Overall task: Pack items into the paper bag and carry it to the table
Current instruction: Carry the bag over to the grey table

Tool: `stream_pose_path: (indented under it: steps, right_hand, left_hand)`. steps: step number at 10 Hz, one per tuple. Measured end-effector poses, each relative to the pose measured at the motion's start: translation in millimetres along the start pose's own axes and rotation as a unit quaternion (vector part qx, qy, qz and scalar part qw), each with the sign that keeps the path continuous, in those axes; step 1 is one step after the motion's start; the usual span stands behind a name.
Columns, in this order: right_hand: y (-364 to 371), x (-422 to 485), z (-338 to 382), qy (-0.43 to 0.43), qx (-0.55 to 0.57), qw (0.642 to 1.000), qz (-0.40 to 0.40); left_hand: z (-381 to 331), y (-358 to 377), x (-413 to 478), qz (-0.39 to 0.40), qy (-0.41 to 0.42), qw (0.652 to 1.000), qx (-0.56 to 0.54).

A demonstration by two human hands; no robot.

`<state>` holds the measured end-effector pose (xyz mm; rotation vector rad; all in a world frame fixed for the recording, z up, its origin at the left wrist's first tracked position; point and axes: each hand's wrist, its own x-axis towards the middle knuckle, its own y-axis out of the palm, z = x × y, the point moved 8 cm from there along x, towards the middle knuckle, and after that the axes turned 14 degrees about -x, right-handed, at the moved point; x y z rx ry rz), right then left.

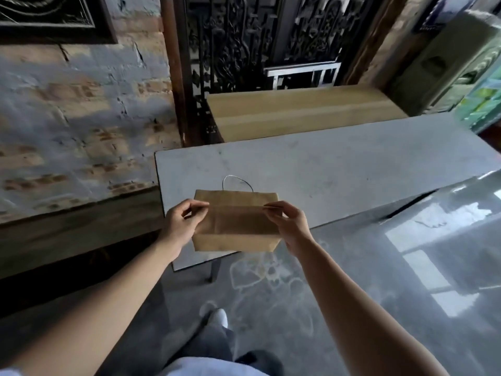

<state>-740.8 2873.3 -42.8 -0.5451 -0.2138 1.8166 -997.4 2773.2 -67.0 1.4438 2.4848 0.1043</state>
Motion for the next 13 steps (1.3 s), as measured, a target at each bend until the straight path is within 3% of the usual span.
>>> stream_pose_path:
  steps: [2,3,4,5,6,7,10,11,12,13]
  right_hand:
    - [8,99,-11,0.022,-0.071,0.996,0.056]
    - [17,126,-21,-0.006,-0.145,0.984,0.105]
    - [18,150,-12,-0.094,-0.334,0.932,0.101]
    - [37,160,21,-0.252,-0.472,0.838,0.105]
    - [73,154,49,-0.348,-0.489,0.78,0.178]
    - [93,156,41,-0.305,-0.449,0.788,0.289]
    - [30,210,-15,-0.193,-0.405,0.858,0.251]
    - [31,207,-15,-0.185,-0.425,0.848,0.257]
    - [33,198,-1,-0.197,-0.477,0.804,0.295]
    - [38,190,28,-0.201,-0.548,0.722,0.371]
  left_hand:
    - [21,11,57,-0.032,-0.034,0.997,0.056]
    - [39,17,62,-0.04,-0.066,0.991,0.105]
    - [28,19,71,-0.067,-0.004,0.964,0.259]
    - [0,41,81,-0.068,0.1,0.885,0.449]
    - [-11,79,95,0.011,0.133,0.86,0.493]
    - [1,90,103,0.056,0.073,0.873,0.478]
    - [19,22,100,-0.019,-0.027,0.919,0.393]
    - [23,20,102,0.0,-0.076,0.919,0.387]
    - [15,32,102,0.066,-0.113,0.874,0.468]
    - [-8,53,113,0.153,-0.161,0.81,0.542]
